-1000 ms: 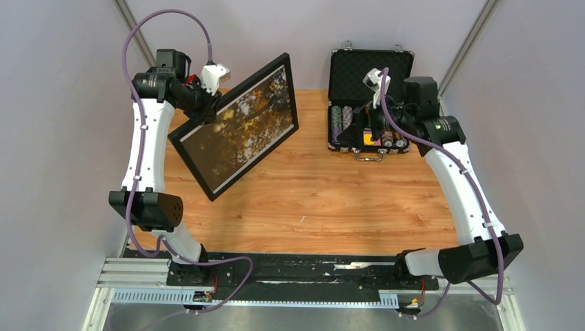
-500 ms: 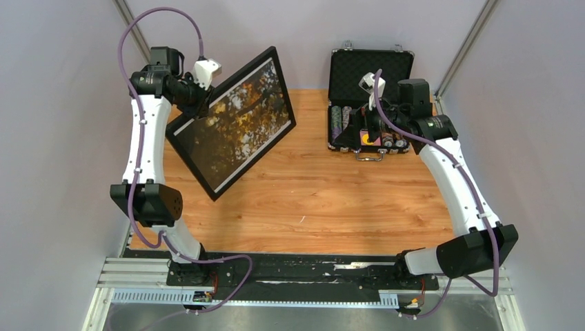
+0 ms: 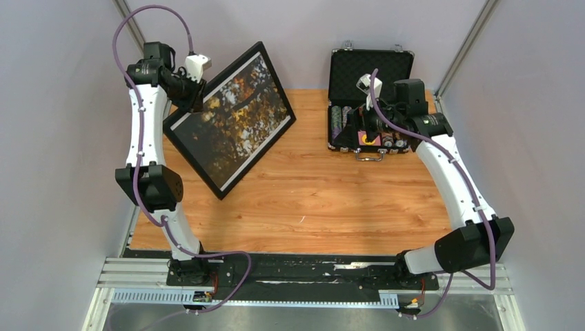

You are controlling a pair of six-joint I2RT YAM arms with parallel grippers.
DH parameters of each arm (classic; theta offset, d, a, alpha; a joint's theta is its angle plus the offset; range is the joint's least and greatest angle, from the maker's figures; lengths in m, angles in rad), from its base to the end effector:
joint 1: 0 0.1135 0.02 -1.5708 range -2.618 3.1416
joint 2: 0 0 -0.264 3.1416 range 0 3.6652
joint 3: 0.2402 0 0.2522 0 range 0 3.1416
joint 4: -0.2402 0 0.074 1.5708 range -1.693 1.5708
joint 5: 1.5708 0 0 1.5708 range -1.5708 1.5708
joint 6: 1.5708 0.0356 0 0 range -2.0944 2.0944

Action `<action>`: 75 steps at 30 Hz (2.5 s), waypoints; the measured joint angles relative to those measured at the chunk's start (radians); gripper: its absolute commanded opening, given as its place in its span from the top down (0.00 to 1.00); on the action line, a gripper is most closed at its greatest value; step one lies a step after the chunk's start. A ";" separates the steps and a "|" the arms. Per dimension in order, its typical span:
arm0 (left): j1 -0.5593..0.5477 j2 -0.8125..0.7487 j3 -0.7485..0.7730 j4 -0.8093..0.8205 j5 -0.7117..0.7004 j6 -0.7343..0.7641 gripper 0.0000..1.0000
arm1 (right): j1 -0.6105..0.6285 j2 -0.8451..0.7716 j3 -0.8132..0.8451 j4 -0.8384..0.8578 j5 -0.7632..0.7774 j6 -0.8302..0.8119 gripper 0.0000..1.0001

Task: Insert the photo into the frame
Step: Turn over the photo frame at the center of the board.

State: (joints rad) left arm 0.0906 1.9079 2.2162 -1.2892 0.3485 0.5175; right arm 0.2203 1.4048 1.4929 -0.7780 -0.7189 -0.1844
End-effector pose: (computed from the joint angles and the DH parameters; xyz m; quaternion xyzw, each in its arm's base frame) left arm 0.3818 0.0225 0.4048 0.2489 0.9103 -0.0726 0.3228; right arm 0.2806 0.0869 0.3910 -0.3171 0.7993 0.3253 0.3933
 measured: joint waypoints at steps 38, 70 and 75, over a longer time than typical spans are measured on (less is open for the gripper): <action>0.119 -0.235 -1.097 0.597 0.416 -0.558 1.00 | 0.000 0.084 -0.090 0.034 -0.005 0.000 0.07; 0.214 -0.123 -1.318 0.842 0.527 -0.661 0.44 | 0.111 0.500 -0.319 0.374 0.011 0.172 0.13; 0.211 -0.120 -1.313 0.840 0.496 -0.676 0.39 | 0.115 0.550 -0.265 0.391 -0.019 0.211 0.13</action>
State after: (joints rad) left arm 0.3019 1.7878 0.9028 -0.4488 0.8448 -0.1585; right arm 0.3351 1.9549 1.2282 -0.3874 -0.7383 0.0265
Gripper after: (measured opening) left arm 0.581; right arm 0.871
